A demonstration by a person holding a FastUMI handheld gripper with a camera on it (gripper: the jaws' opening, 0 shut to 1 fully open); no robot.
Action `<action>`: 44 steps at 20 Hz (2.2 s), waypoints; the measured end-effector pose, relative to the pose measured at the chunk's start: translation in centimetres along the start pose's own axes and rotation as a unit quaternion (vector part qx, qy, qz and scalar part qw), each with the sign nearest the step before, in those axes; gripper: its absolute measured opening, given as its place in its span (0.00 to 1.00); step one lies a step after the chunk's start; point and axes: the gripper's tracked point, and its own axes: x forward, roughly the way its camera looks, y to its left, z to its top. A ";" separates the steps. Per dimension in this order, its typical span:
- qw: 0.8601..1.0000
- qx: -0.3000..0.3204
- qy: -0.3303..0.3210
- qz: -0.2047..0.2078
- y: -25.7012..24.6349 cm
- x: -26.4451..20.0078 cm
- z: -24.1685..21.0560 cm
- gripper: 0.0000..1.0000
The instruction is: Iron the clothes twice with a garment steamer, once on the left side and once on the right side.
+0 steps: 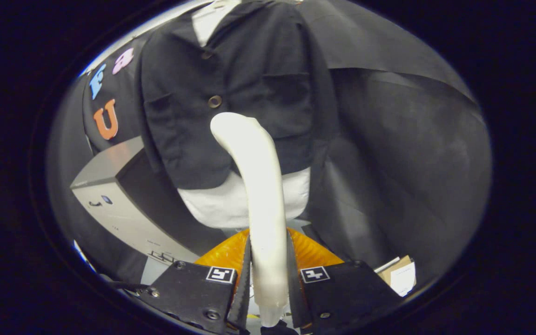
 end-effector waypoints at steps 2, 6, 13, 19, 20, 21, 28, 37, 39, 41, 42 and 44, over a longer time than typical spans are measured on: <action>1.000 0.017 -0.017 -0.005 -3.2 -1.0 2.5 0.38; 0.996 0.053 -0.072 -0.001 -6.7 -2.8 8.5 0.38; 0.980 0.075 -0.186 0.015 -7.6 -6.3 21.8 0.38; 0.961 0.058 -0.270 -0.030 -5.3 -7.9 30.8 0.38; 0.959 0.058 -0.275 -0.031 -4.7 -7.9 31.6 0.38; 0.959 0.055 -0.277 -0.031 -3.9 -7.6 32.3 0.38; 0.955 -0.005 -0.287 -0.078 1.1 -5.5 34.4 0.38; 0.953 -0.031 -0.280 -0.107 1.5 -3.7 33.4 0.38; 0.955 -0.032 -0.274 -0.109 1.5 -3.5 32.1 0.38; 0.956 -0.033 -0.269 -0.112 1.2 -3.5 30.7 0.38; 0.956 -0.034 -0.267 -0.114 1.2 -3.4 30.2 0.38; 0.958 -0.036 -0.260 -0.119 1.5 -3.1 29.2 0.38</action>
